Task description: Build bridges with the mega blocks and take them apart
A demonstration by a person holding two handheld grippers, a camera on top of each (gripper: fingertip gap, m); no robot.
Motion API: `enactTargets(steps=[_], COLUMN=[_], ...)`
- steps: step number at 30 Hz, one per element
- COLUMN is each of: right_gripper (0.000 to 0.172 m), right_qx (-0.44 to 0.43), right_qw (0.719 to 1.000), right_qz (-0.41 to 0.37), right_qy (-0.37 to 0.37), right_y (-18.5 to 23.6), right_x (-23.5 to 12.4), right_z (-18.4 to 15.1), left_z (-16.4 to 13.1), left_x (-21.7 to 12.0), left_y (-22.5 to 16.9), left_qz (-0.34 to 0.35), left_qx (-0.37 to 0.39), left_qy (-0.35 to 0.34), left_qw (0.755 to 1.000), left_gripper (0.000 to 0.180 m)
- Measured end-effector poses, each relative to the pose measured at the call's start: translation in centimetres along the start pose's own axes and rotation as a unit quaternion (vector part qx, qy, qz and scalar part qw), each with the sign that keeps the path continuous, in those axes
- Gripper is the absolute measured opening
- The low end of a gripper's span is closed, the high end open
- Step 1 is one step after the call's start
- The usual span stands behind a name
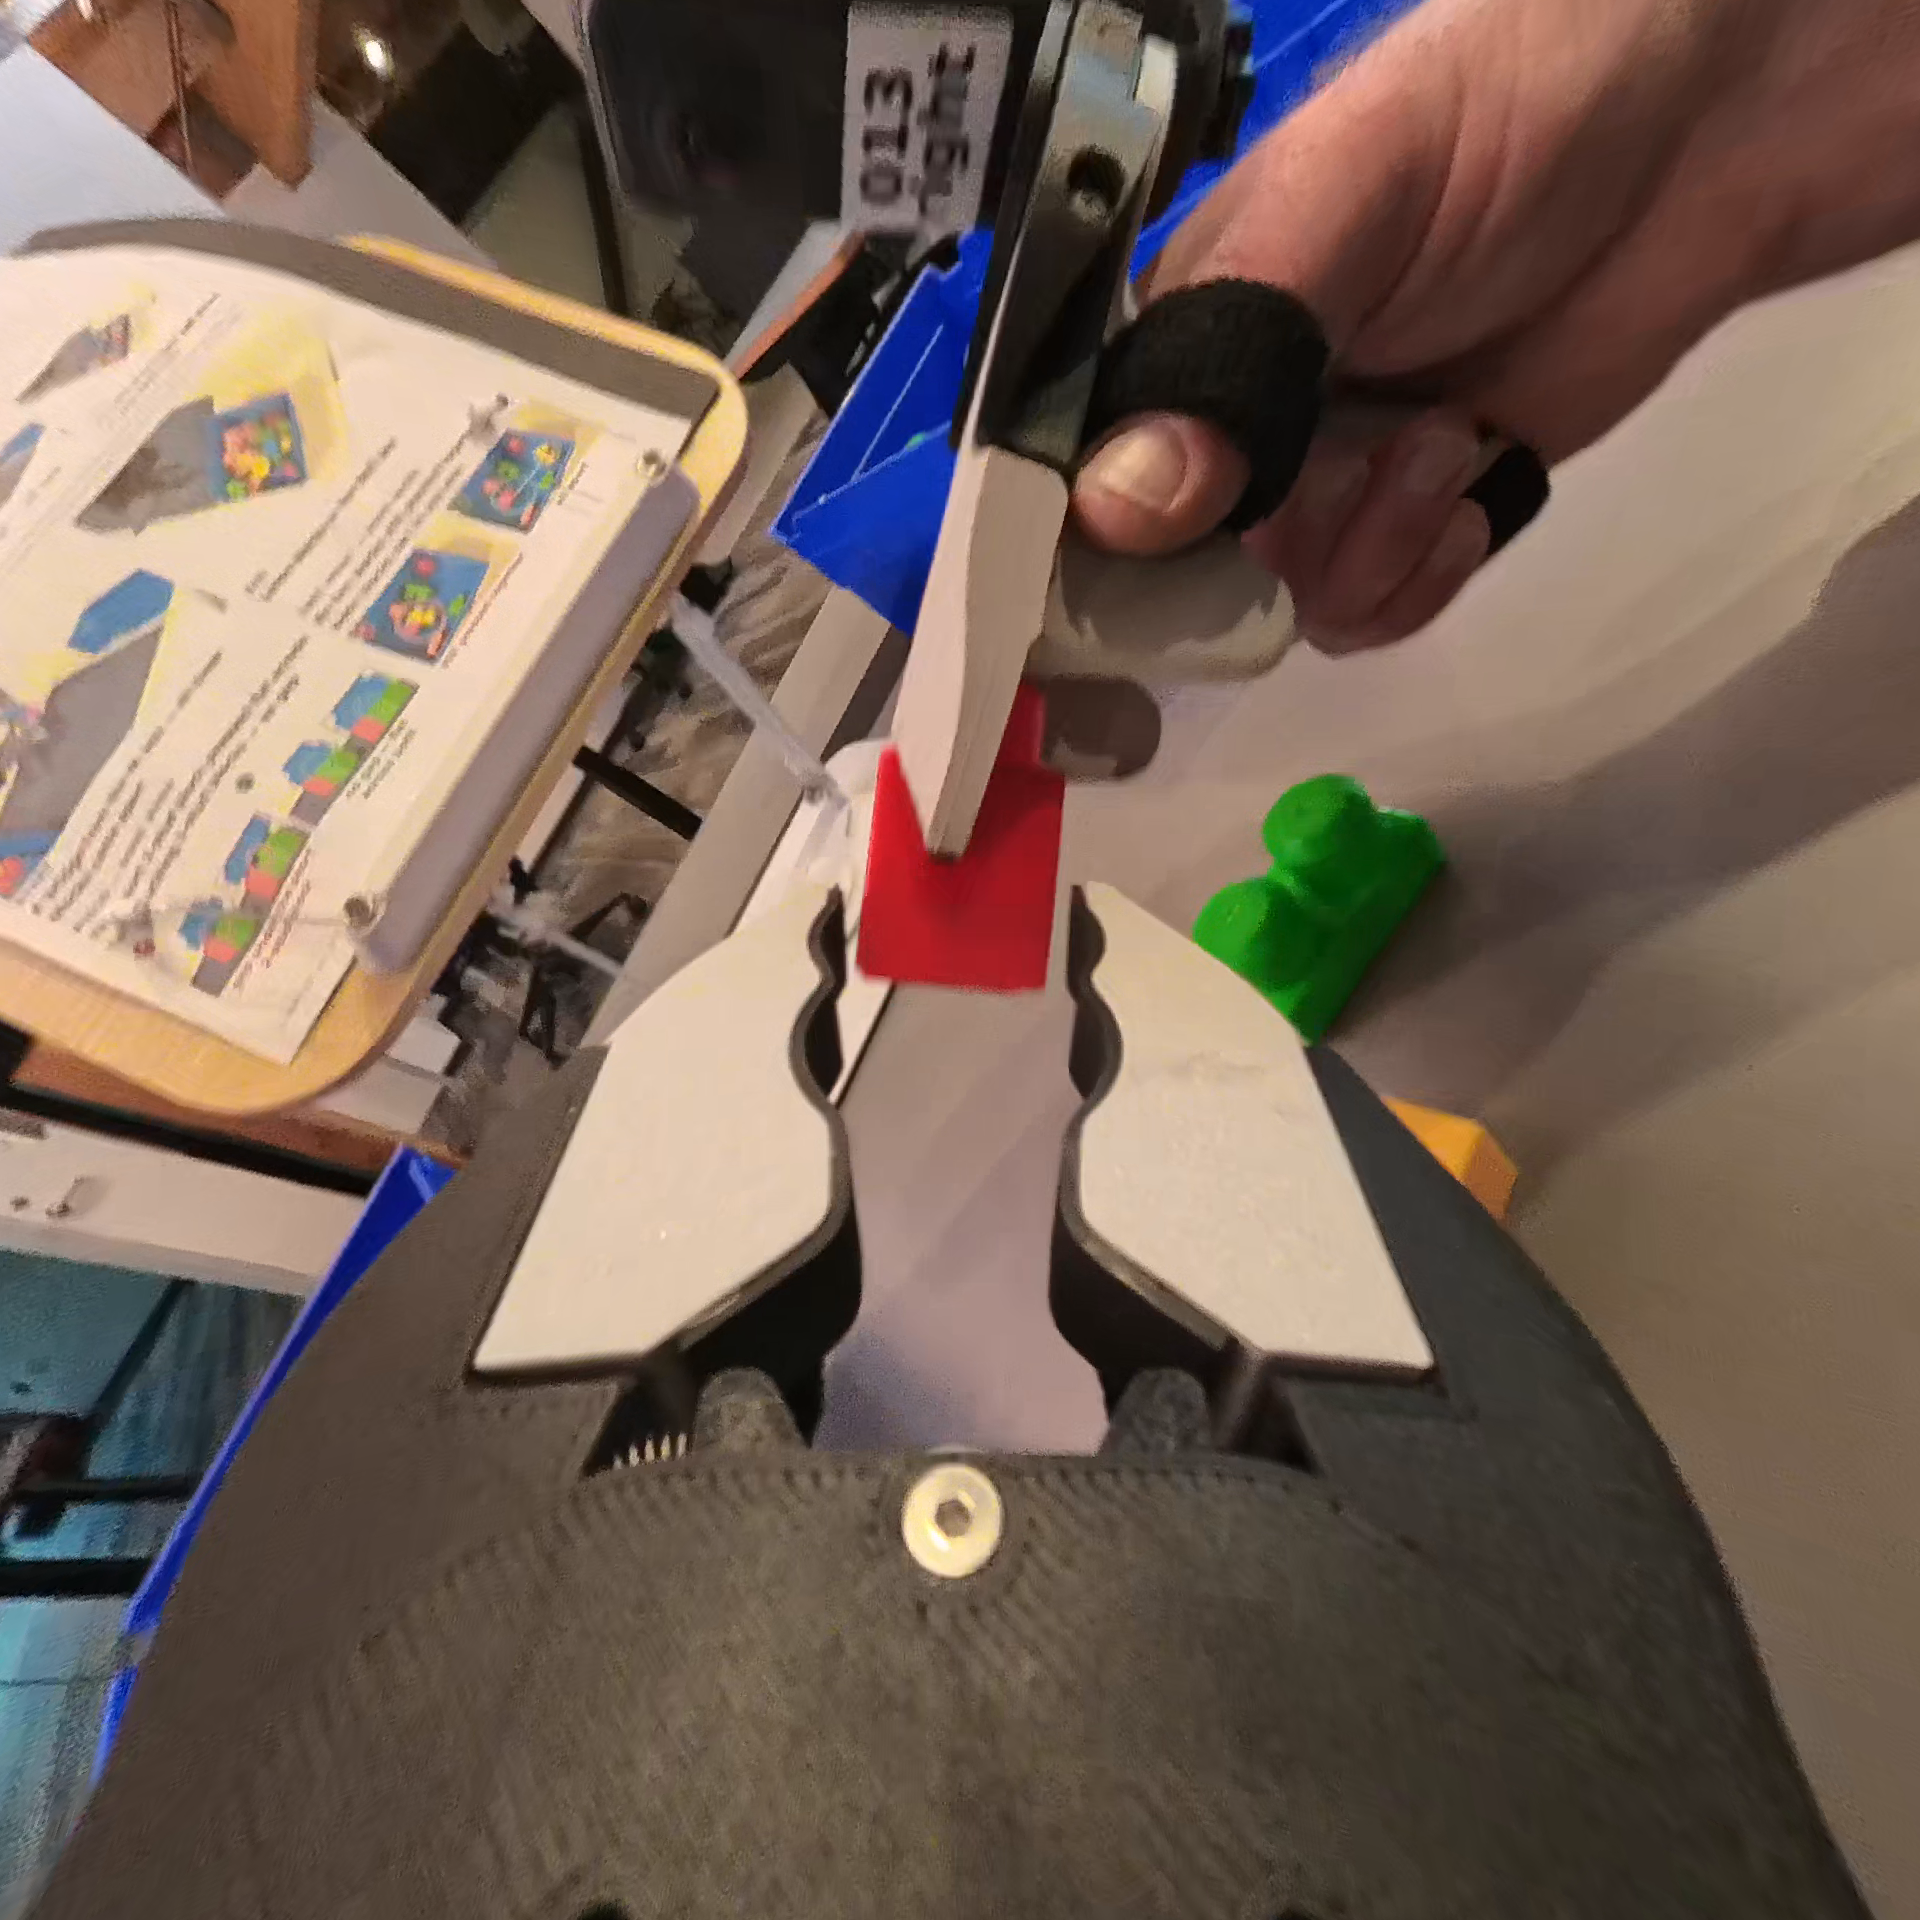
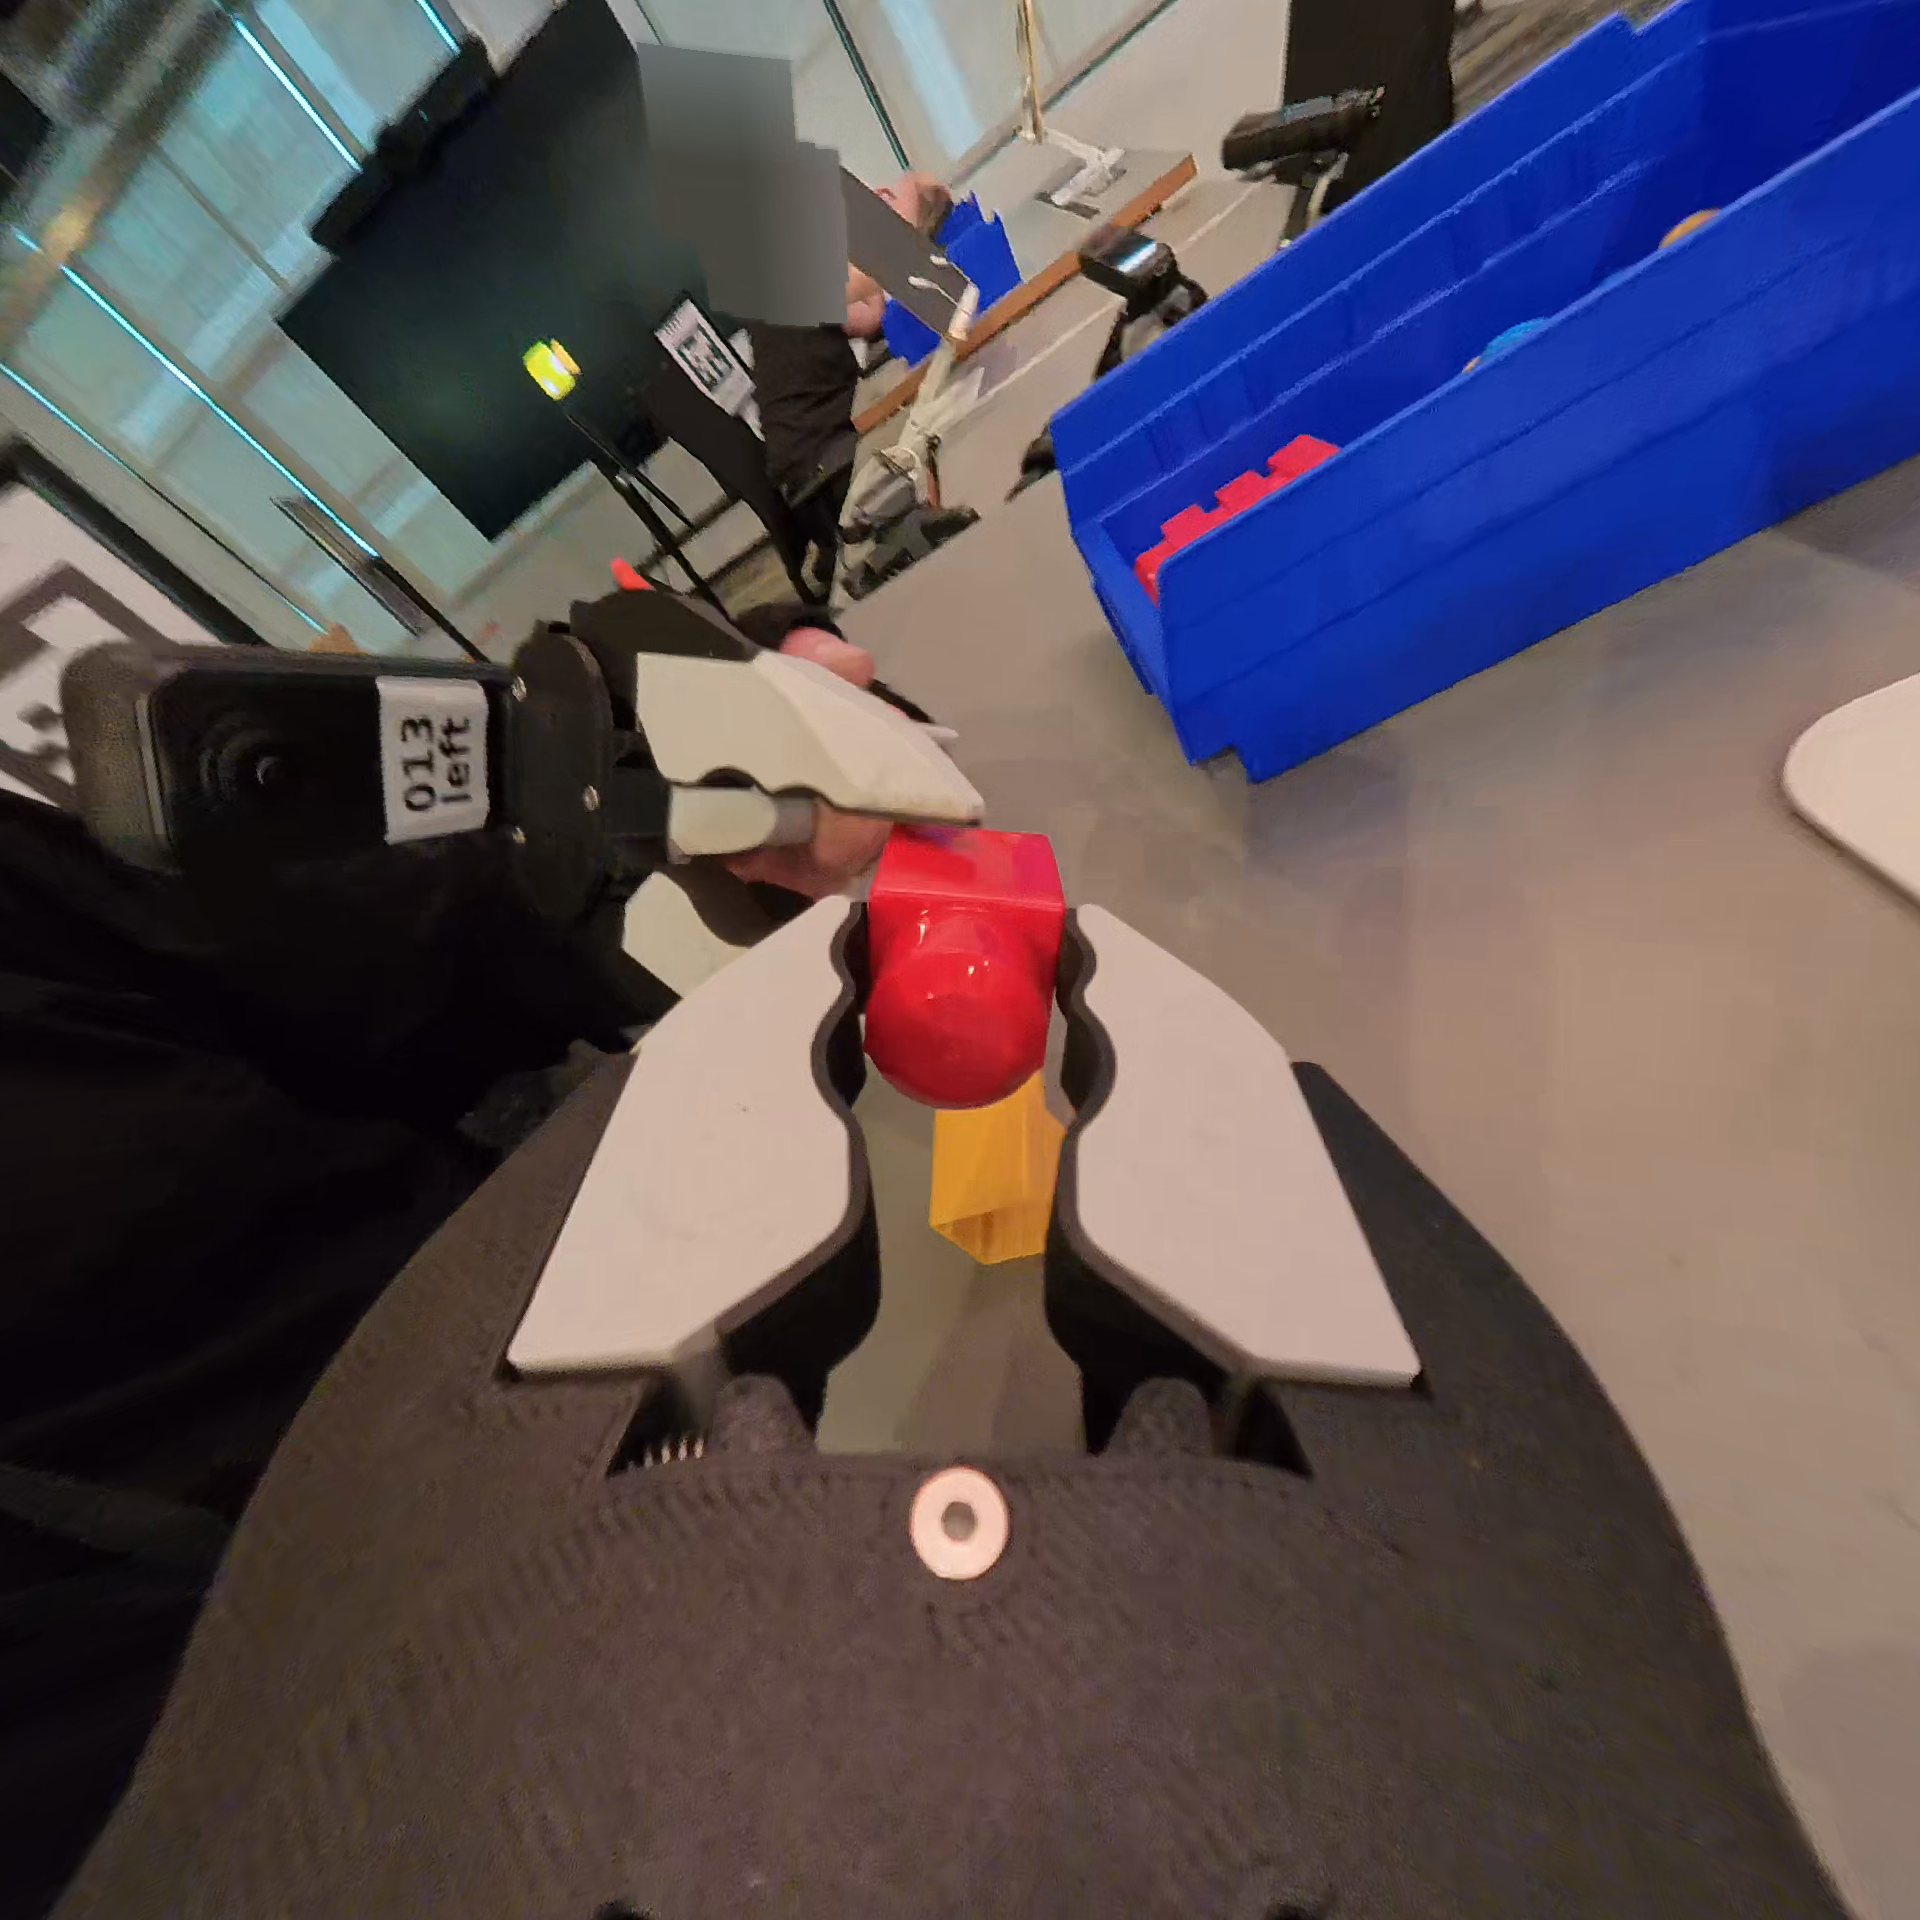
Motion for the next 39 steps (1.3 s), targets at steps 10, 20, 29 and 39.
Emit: enactTargets(steps=[10, 20, 29, 39], right_gripper=[0.035, 0.035, 0.054, 0.044], right_qx=[-0.147, -0.223, -0.216, -0.19], right_qw=[0.907, 0.807, 0.806, 0.87], right_qz=[-0.161, -0.18, -0.182, -0.197], right_qy=[0.361, 0.517, 0.52, 0.41], right_y=[-4.0, -5.2, -5.2, -3.5], right_x=[3.6, 8.2, 8.0, 2.4], right_z=[-1.7, -3.7, -3.8, -3.2], left_z=[-8.6, -10.3, -9.4, -8.7], left_x=[-3.7, -3.5, -1.9, 0.1], left_y=[-2.8, -5.8, -6.6, -8.1], left_qz=[-0.197, -0.256, -0.289, -0.379], left_qx=[-0.098, -0.108, -0.093, -0.058], left_qy=[0.08, 0.118, 0.126, 0.135], left_qw=[0.972, 0.953, 0.945, 0.914], left_gripper=[0.056, 0.056, 0.056, 0.03])
Point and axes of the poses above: each gripper's, where its closed fingertips meet, x out along the fingers, z out of its top, y = z × x across the jaws, the point moved 2 cm from there along -x, back along the fingers, and after that the axes turned 13 degrees about y, right-handed, at the moved point
